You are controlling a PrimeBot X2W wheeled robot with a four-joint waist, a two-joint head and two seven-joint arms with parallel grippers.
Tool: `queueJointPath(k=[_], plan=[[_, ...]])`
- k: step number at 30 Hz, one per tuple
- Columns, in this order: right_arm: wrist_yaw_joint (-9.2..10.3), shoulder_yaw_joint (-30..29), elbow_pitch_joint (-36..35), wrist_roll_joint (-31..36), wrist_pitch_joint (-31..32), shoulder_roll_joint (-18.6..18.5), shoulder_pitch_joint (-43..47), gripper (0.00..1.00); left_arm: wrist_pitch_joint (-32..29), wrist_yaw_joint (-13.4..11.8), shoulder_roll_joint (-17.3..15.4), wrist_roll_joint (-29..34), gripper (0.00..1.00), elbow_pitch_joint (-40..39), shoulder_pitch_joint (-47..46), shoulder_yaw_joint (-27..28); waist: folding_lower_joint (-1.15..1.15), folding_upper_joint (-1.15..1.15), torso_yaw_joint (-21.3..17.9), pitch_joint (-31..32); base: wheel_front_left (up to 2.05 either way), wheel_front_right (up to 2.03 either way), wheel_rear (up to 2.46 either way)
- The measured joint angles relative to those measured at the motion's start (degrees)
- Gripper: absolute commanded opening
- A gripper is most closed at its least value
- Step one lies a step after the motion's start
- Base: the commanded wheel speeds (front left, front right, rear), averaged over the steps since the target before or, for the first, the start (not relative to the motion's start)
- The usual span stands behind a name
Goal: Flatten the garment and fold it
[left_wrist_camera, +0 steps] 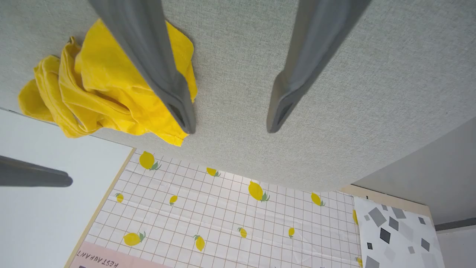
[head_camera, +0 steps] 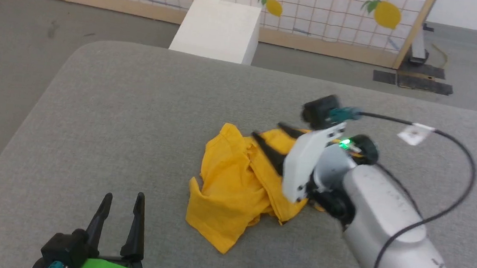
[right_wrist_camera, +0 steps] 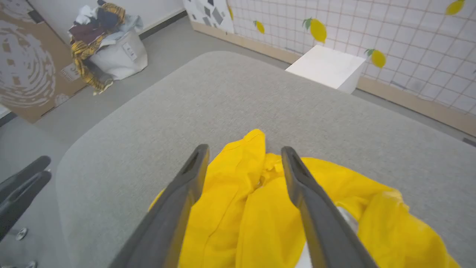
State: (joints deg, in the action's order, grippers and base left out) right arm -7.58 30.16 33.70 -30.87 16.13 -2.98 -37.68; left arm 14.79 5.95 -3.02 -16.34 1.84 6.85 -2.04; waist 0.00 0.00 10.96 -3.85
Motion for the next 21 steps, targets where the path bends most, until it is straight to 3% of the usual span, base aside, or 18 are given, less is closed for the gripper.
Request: queueJointPath(k=[6, 7, 10, 16, 21], plan=[[0.01, -17.02, -7.22, 10.61, -8.12, -3.08, 7.57, 1.00, 0.00, -0.03, 0.00, 0.70, 1.00, -0.77, 0.84, 0.30, 0.00, 0.00, -2.66, 0.93, 0.00, 0.00, 0.00], [0.01, -27.26, -14.34, 16.82, -10.80, -2.41, 16.57, 1.00, 0.00, -0.03, 0.00, 0.88, 1.00, -1.31, 1.31, 0.65, 0.00, 0.00, -3.95, 1.28, 0.00, 0.00, 0.00], [0.01, -35.90, -23.15, 22.18, -12.55, -0.52, 26.98, 1.00, 0.00, -0.03, 0.00, 1.15, 1.00, -1.71, 1.58, 0.99, 0.00, 0.00, -5.18, 1.43, 0.00, 0.00, 0.00], [0.01, -42.51, -32.57, 22.19, -18.46, -0.12, 41.87, 1.00, 0.00, 0.04, 0.00, 1.25, 1.00, -2.35, 1.69, 1.80, 0.00, 0.00, -7.07, 1.03, 0.00, 0.00, 0.00], [0.01, -42.84, -31.81, 18.41, -24.75, -0.03, 48.51, 1.00, 0.00, 0.14, 0.00, 1.35, 1.00, -2.81, 2.16, 3.16, 0.00, 0.00, -8.33, 0.59, 0.00, 0.00, 0.00]])
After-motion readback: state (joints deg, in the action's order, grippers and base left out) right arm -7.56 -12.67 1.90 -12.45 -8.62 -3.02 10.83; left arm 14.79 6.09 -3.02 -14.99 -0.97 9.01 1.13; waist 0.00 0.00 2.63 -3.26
